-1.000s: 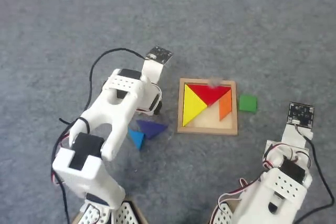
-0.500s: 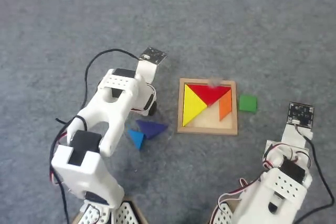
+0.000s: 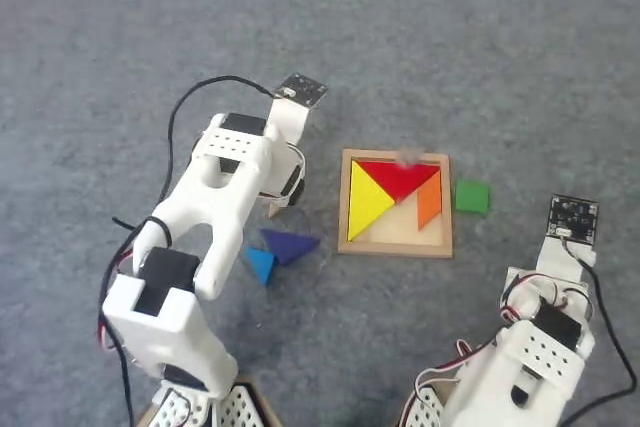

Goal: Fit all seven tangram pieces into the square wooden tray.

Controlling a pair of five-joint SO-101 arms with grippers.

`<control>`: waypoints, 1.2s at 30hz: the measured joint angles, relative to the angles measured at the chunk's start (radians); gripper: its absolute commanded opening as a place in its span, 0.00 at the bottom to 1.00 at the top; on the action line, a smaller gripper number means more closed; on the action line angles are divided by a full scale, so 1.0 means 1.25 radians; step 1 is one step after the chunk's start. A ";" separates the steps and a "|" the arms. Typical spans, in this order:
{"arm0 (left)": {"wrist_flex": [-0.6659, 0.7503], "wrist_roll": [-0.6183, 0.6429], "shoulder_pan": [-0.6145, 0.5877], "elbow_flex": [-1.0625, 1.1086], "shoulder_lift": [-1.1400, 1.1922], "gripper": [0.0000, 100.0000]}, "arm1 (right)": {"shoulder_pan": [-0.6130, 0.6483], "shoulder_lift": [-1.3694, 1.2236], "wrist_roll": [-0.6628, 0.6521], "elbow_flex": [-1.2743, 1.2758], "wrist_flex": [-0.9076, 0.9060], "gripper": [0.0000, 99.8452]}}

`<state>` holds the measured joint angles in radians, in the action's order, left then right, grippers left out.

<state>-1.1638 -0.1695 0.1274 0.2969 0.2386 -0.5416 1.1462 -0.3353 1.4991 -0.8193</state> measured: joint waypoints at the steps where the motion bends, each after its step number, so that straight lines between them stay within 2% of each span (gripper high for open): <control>1: 0.000 0.000 0.005 0.000 0.004 0.14 | 0.000 0.000 0.000 0.000 0.000 0.01; 12: -0.005 0.007 0.007 -0.063 0.115 0.17 | 0.000 0.000 0.000 0.000 0.000 0.01; 20: -0.028 0.011 -0.016 -0.086 0.139 0.14 | 0.000 0.000 0.000 0.000 0.000 0.01; 25: -0.031 0.011 -0.022 -0.086 0.137 0.08 | 0.000 0.000 0.000 0.000 0.000 0.01; 31: -0.097 0.011 -0.048 -0.120 0.141 0.02 | 0.000 0.000 0.000 0.000 0.000 0.01; 36: -0.177 0.010 -0.061 -0.211 0.141 0.01 | 0.000 0.000 0.000 0.000 0.000 0.01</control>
<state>-1.3848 -0.1573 0.0506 0.0330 0.4150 -0.5416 1.1462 -0.3353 1.4991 -0.8193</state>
